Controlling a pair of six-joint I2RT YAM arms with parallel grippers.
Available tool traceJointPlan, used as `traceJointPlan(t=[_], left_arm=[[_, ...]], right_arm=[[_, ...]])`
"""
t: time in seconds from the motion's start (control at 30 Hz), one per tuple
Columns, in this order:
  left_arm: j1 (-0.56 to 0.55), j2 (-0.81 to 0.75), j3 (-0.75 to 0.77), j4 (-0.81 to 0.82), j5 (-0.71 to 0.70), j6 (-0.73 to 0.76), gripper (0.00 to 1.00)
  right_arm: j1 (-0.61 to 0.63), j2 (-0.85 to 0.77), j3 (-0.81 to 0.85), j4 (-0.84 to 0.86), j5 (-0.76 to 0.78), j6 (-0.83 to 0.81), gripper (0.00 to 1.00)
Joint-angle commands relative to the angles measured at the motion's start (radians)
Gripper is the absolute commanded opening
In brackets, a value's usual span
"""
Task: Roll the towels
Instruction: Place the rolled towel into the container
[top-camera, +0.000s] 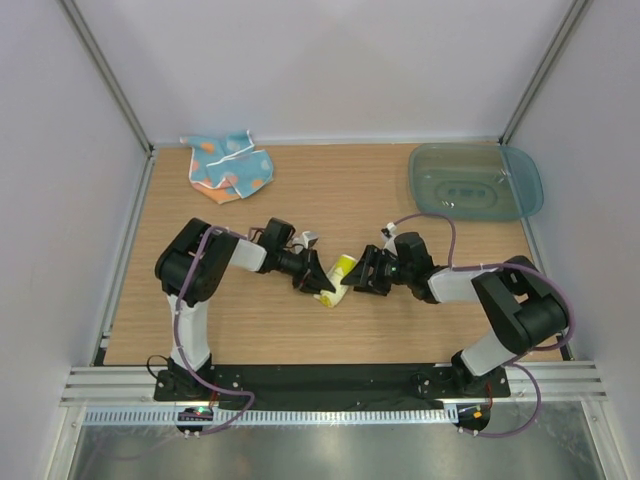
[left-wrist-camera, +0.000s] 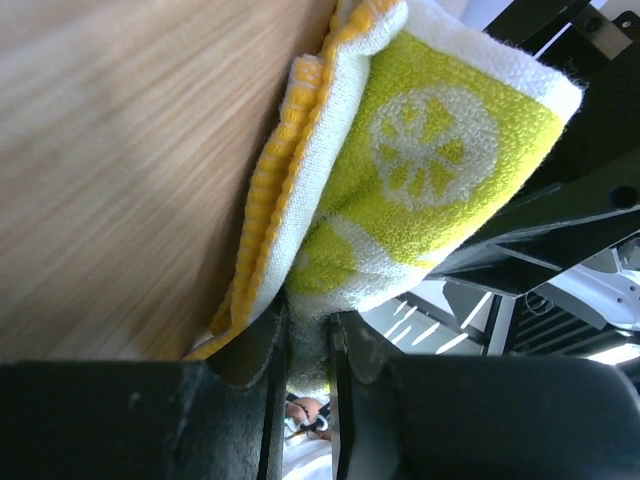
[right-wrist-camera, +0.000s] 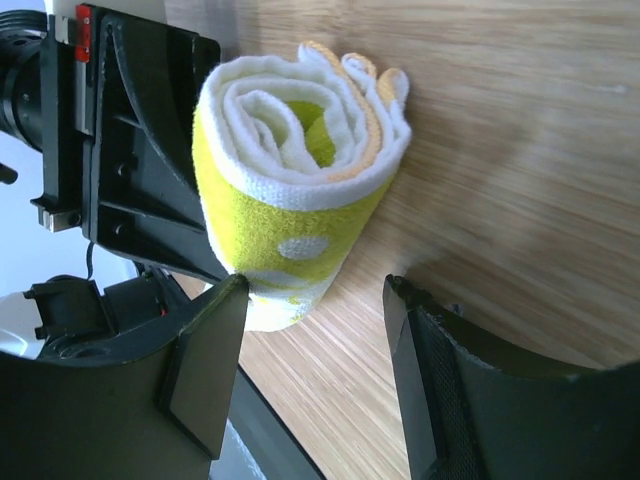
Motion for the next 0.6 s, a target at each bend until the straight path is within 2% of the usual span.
traceJointPlan(t=[0.0, 0.3, 0.57], left_arm=[[0.034, 0.085, -0.016, -0.118, -0.120, -0.002, 0.00], [0.078, 0.160, -0.007, -0.135, -0.071, -0.009, 0.00], [0.086, 0.171, -0.009, -0.133, -0.060, -0.009, 0.00]], right_arm=[[0.029, 0.041, 0.014, 0.099, 0.055, 0.001, 0.63], [0.080, 0.110, -0.012, 0.222, 0.148, 0.035, 0.60], [0.083, 0.252, -0.046, 0.521, 0.196, 0.127, 0.61]])
